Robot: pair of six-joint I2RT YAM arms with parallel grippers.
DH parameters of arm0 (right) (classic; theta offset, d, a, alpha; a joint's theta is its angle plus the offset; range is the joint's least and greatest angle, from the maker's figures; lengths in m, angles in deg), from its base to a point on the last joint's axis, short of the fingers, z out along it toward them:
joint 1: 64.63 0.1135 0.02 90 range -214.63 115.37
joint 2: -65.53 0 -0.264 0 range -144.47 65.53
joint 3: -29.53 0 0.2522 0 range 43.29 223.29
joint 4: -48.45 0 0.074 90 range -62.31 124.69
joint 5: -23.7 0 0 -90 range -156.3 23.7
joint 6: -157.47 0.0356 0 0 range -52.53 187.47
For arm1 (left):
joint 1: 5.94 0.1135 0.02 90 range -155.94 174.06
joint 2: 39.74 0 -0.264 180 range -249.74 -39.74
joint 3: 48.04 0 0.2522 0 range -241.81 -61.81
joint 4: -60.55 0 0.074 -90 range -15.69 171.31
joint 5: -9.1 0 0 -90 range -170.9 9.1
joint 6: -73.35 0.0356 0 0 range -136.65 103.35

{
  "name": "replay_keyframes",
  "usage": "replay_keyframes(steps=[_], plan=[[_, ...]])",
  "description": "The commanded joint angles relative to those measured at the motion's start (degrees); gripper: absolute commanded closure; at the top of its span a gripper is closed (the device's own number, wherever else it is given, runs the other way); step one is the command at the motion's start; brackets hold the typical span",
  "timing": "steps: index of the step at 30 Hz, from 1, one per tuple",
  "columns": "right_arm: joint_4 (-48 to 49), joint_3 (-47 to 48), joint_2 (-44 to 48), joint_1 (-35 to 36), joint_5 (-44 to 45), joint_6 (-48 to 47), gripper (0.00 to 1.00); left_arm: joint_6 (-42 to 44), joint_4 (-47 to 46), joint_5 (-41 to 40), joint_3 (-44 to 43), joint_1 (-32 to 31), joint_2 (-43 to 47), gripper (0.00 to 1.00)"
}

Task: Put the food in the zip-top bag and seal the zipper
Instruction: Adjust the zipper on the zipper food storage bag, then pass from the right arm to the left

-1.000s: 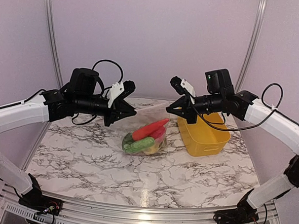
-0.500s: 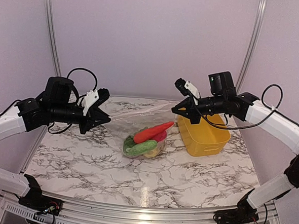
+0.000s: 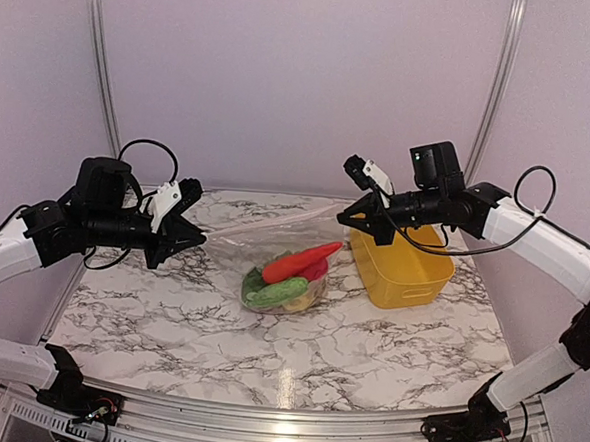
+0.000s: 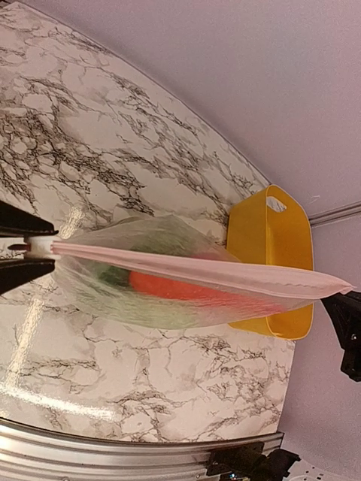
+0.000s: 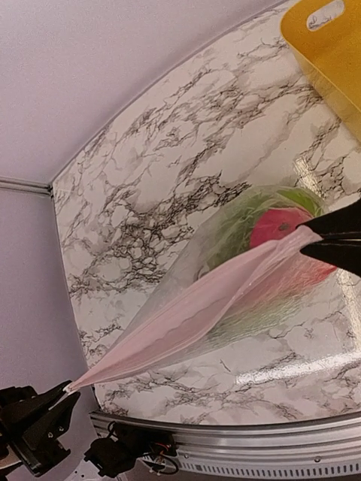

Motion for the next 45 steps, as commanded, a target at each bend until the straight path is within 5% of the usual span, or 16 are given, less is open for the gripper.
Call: replay_keyframes(steps=[1, 8, 16, 21, 30, 38, 45], plan=[[-0.6, 1.2, 0.1, -2.5, 6.8, 0.5, 1.0, 0.3, 6.7, -4.1, 1.7, 2.7, 2.4, 1.0], [-0.1, 1.6, -1.1, -2.5, 4.0, 1.5, 1.0, -6.7, -1.0, -2.1, 5.2, 3.0, 4.4, 0.48], [0.3, 2.5, -2.0, -2.5, 1.8, 3.3, 1.0, -16.3, -19.7, 10.9, 9.8, 2.3, -0.5, 0.4], [0.2, 3.1, -2.5, -2.5, 1.5, 4.0, 1.0, -12.8, -14.0, 9.5, 8.3, -4.5, -1.5, 0.41], [0.1, 3.0, -3.1, -2.5, 1.4, 5.0, 1.0, -17.7, -25.4, 4.1, 15.1, -8.2, 0.6, 0.41], [-0.3, 3.0, -3.5, -2.5, 1.4, 5.4, 1.0, -17.4, -33.5, 3.5, 14.4, -8.5, -5.9, 0.72], [-0.6, 2.1, -3.0, -2.5, 2.6, 5.0, 1.0, -17.2, -33.6, 3.1, 14.3, -8.5, -6.7, 0.88]])
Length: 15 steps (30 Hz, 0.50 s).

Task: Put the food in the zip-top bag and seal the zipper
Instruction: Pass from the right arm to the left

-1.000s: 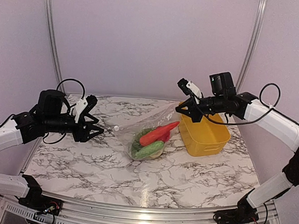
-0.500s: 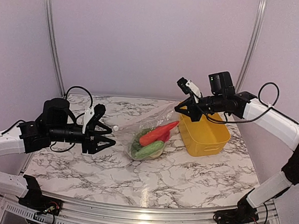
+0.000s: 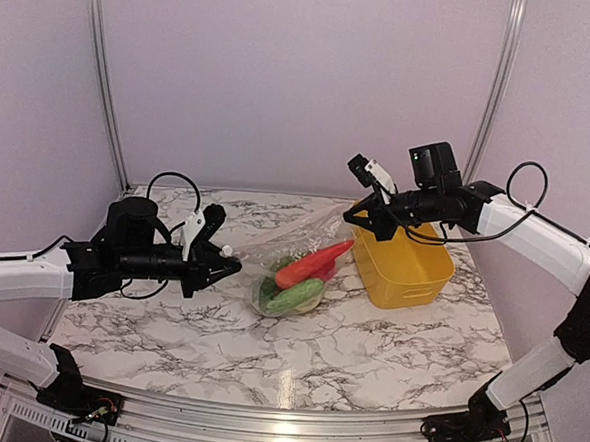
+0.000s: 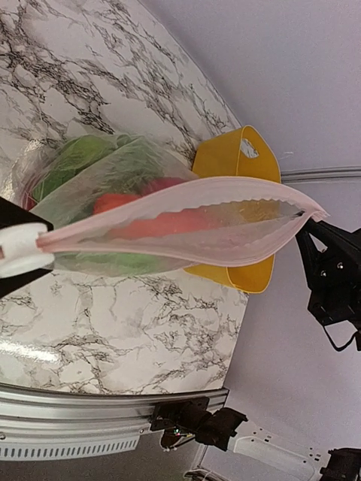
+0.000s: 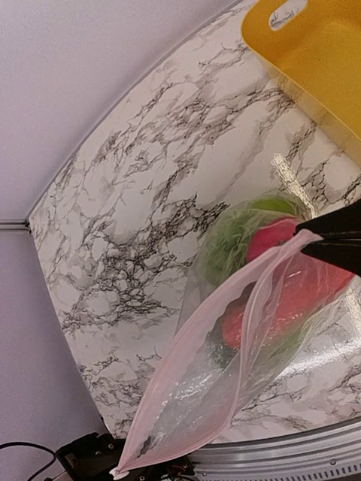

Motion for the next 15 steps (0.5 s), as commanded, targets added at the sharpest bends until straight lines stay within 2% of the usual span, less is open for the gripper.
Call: replay_keyframes(steps=[1, 7, 10, 13, 15], plan=[[-0.4, 1.1, 0.0, -0.2, 0.9, 0.5, 1.0, 0.5, -2.2, -1.4, -0.2, -0.1, 0.1, 0.89], [-0.2, 0.5, -0.1, -0.2, 0.8, 0.6, 1.0, 0.1, -2.6, -5.7, 0.3, 0.3, 2.1, 0.95], [-0.1, 0.7, -0.5, -0.3, 0.5, 0.7, 1.0, 0.2, -2.5, -7.2, 0.1, 0.6, 3.1, 0.85], [-0.1, 1.1, -0.6, -0.2, 0.3, 0.8, 1.0, 0.2, -2.0, -7.2, -0.3, 0.9, 3.7, 0.87], [-0.1, 1.2, -0.6, -0.2, 0.3, 0.8, 1.0, 0.4, -1.6, -6.5, -0.3, 1.2, 4.0, 0.94]])
